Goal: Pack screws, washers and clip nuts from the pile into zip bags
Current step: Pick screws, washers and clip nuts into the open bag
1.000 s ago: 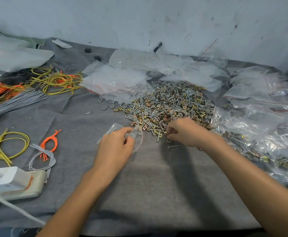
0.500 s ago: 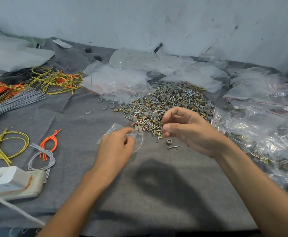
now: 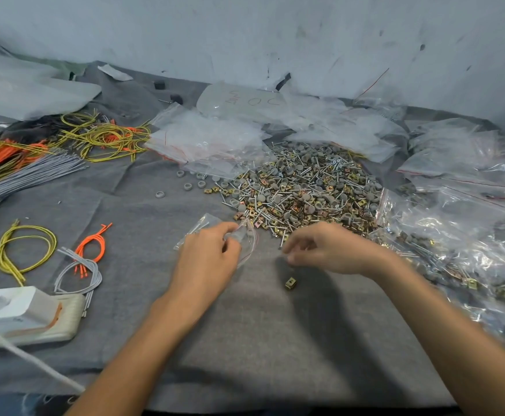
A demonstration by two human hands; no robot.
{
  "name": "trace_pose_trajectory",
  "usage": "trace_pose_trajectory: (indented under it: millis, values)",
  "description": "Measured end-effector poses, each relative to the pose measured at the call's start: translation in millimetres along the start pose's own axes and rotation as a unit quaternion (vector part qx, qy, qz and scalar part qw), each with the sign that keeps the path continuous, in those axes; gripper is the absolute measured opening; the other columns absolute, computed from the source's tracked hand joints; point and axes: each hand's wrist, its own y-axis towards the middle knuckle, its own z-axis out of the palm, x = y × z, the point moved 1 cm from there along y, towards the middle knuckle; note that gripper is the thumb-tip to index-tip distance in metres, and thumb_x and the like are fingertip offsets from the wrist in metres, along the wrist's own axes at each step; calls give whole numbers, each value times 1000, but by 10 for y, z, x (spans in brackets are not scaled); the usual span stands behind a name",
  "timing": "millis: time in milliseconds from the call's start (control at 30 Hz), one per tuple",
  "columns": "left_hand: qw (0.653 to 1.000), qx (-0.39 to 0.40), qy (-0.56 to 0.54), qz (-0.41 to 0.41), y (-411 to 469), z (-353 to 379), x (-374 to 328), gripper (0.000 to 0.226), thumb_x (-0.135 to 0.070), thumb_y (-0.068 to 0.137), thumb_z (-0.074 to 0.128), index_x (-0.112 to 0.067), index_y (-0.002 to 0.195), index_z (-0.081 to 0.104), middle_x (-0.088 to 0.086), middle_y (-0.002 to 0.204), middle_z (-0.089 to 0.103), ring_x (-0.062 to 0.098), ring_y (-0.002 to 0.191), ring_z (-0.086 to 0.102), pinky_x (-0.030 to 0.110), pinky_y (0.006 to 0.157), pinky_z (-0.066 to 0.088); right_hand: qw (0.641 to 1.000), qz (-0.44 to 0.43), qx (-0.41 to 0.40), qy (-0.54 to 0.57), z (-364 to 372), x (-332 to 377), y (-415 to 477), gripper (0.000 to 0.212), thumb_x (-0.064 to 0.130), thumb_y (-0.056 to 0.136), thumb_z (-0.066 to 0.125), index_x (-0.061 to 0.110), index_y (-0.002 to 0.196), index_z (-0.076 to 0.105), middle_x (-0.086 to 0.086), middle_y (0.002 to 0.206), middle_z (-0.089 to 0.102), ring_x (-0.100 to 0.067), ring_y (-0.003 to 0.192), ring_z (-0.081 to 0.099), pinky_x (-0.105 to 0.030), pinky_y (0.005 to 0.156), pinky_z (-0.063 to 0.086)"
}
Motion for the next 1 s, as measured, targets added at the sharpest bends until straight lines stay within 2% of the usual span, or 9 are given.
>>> trace_pose_trajectory:
  millis: [100, 167, 333, 433, 533, 633, 733, 900, 1000]
  values:
    - [1000, 10, -2, -5, -13, 17, -1, 35, -18, 91, 55, -24, 121, 71, -1, 60, 60, 20, 69, 55, 29, 66, 32, 989, 46, -115, -83, 13, -54, 185, 13, 33, 93, 70, 26, 104, 71, 10, 93, 69, -11, 86, 63, -26, 71, 45]
    - [1000, 12, -4, -13, -5, 17, 2, 35, -19, 91, 54, -25, 121, 71, -4, 53, 51, 20, 66, 52, 31, 66, 37, 985, 57, -115, -114, 50, -60, 303, 17, 34, 91, 71, 25, 106, 69, 7, 98, 68, -15, 91, 61, -29, 75, 46]
    - [1000, 4, -7, 0, 10, -8, 9, 33, -16, 90, 55, -24, 116, 73, 3, 70, 63, 25, 70, 55, 31, 67, 39, 982, 34, -123, -140, 55, -28, 378, 14, 33, 91, 72, 24, 101, 68, 5, 96, 67, -17, 90, 61, -32, 77, 49]
    - [1000, -1, -12, 2, 16, 9, 16, 33, -17, 90, 55, -24, 116, 74, -2, 61, 57, 18, 64, 47, 29, 65, 36, 963, -9, -145, -229, 146, 1, 318, 14, 29, 99, 58, 16, 97, 64, -1, 96, 65, -23, 90, 61, -37, 79, 49]
    - [1000, 4, -11, 6, 16, 36, 1, 35, -17, 90, 54, -22, 120, 72, 5, 69, 67, 20, 69, 54, 31, 68, 39, 946, -31, -173, -272, 197, -1, 276, 19, 22, 102, 44, 12, 91, 55, -4, 91, 58, -28, 88, 57, -40, 79, 48]
    - [1000, 5, -12, 15, 3, 45, -19, 34, -17, 91, 54, -22, 119, 72, 4, 66, 65, 24, 73, 61, 35, 73, 45, 962, -13, -214, -169, 159, -34, 212, 20, 23, 101, 42, 17, 83, 48, 3, 83, 52, -20, 79, 50, -37, 72, 44]
    - [1000, 2, -11, 12, 18, 44, 5, 35, -17, 91, 54, -22, 120, 72, 1, 61, 59, 21, 71, 58, 34, 73, 43, 971, 13, -212, 109, 140, 9, 135, 27, 26, 103, 41, 17, 80, 51, 2, 75, 57, -14, 65, 51, -36, 63, 42]
    - [1000, -3, -18, 8, 12, 29, 20, 35, -17, 91, 55, -22, 120, 72, 7, 75, 70, 25, 77, 62, 30, 71, 38, 890, -25, -89, 446, 185, 161, 6, 16, 18, 102, 57, 6, 95, 65, -7, 80, 65, -18, 71, 59, -29, 64, 52]
    - [1000, -8, -8, 6, 7, 16, 16, 35, -16, 90, 55, -22, 119, 73, -4, 55, 56, 18, 64, 52, 26, 63, 30, 857, -53, -62, 509, 208, 224, -13, 13, 2, 97, 61, 0, 107, 68, -12, 88, 66, -19, 79, 63, -29, 74, 57]
